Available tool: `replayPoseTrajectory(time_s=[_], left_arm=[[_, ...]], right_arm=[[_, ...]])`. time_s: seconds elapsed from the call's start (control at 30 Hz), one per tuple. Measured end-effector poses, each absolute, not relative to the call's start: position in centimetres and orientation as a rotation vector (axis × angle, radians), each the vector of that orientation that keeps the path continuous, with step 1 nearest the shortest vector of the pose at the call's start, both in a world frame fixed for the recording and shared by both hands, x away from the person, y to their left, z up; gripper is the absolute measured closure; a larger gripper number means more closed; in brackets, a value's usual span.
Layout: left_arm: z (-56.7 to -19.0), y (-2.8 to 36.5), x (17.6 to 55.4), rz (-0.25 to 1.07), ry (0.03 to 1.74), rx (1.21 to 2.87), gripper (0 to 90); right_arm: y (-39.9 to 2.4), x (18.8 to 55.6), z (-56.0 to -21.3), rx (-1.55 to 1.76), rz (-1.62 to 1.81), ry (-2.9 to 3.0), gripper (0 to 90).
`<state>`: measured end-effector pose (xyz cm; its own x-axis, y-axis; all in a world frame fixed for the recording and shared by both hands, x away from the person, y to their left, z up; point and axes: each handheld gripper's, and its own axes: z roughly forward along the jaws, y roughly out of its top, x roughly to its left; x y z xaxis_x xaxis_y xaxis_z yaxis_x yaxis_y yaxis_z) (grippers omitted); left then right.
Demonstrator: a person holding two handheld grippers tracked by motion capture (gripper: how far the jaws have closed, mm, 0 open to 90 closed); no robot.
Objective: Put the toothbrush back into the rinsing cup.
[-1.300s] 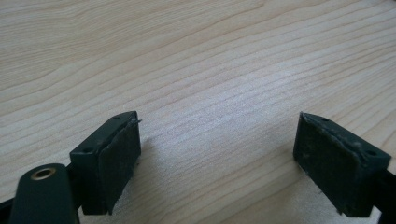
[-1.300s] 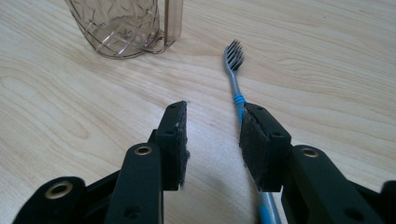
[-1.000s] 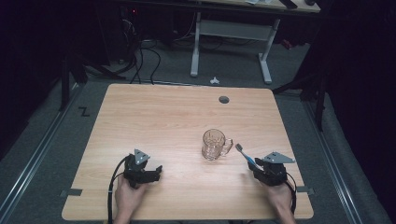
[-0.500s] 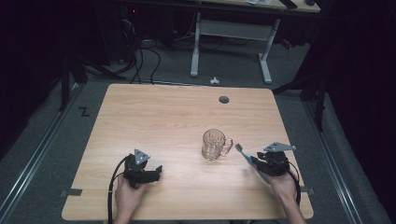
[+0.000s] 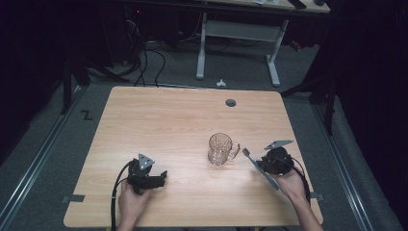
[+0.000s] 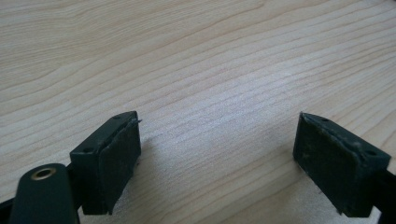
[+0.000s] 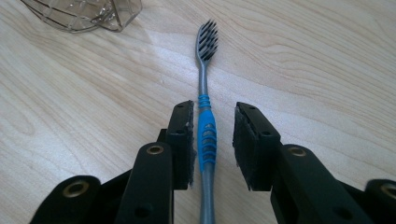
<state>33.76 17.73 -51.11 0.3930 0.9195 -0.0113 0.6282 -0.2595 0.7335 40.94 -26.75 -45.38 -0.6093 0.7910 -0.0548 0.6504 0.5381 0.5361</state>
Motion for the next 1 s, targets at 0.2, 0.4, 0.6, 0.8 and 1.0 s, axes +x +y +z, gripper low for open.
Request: replayPoseTrajectory(time_s=[0.2, 0.4, 0.6, 0.8, 1.0], left_arm=[[-51.1, 17.7, 33.8, 0.564, 1.321, 1.991, 15.5], [-51.1, 17.7, 33.8, 0.564, 1.321, 1.990, 15.5], [-51.1, 17.7, 33.8, 0.564, 1.320, 1.991, 15.5], [-51.1, 17.7, 33.8, 0.564, 1.321, 1.990, 15.5], [-51.1, 17.7, 33.8, 0.564, 1.321, 1.991, 15.5]], right_arm=[[-26.4, 41.5, -45.4, 1.195, 0.655, 2.517, 69.0], [-26.1, 42.3, -45.7, 1.211, 0.595, 2.549, 70.8], [-25.7, 42.9, -45.9, 1.200, 0.530, 2.576, 72.0], [-25.4, 43.1, -46.5, 1.201, 0.487, 2.611, 73.5], [-25.2, 43.3, -46.9, 1.212, 0.471, 2.632, 76.7]])
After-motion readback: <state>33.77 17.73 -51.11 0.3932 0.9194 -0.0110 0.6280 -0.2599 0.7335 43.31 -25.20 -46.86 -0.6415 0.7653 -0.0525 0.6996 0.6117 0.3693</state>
